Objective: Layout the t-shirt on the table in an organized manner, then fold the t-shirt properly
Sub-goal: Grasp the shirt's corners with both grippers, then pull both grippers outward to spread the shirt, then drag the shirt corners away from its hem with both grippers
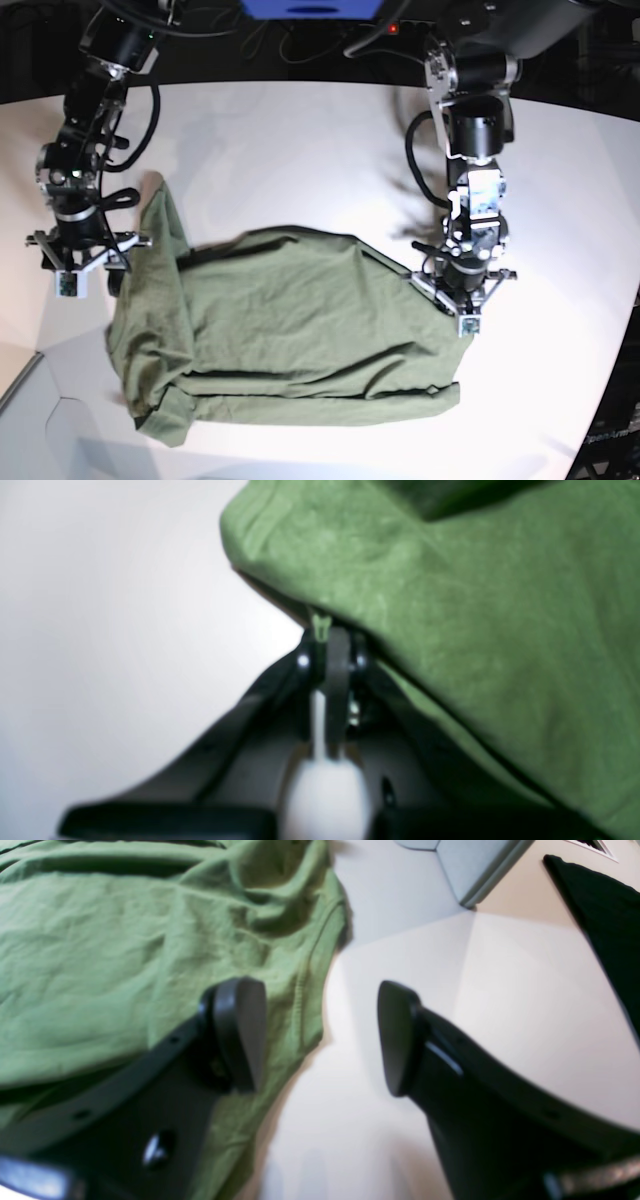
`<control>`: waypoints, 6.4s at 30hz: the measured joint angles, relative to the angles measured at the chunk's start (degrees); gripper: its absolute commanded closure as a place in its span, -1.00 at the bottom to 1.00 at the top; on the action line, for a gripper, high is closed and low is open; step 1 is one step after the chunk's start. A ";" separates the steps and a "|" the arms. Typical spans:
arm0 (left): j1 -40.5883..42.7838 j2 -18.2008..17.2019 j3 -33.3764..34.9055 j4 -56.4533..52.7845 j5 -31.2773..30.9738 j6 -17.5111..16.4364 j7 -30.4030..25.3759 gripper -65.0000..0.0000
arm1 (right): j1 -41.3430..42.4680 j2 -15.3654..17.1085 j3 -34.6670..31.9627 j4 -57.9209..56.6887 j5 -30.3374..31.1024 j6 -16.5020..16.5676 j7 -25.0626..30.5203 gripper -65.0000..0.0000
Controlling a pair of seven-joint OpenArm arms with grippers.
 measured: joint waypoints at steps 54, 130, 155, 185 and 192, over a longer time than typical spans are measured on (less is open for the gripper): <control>21.53 -1.92 -4.09 53.00 -11.67 -0.04 28.33 0.99 | -17.03 -2.32 -13.53 -1.31 5.97 -0.02 -0.28 1.00; 16.59 -6.82 -5.60 38.36 -11.47 -0.02 19.69 0.99 | 0.37 8.31 -13.22 -12.66 5.07 5.99 -10.56 1.00; 29.05 -6.82 -5.66 53.27 -11.76 -0.24 20.09 0.99 | -23.37 5.18 -4.81 16.26 5.62 6.86 -10.91 1.00; 36.79 -5.44 -6.86 52.13 -12.20 -0.39 20.15 0.99 | -36.79 -2.16 1.55 22.29 4.52 16.70 -15.37 1.00; 37.53 -4.46 -10.08 58.51 -11.91 -0.20 20.52 0.99 | -37.48 -2.19 -0.70 22.82 6.38 16.65 -13.11 1.00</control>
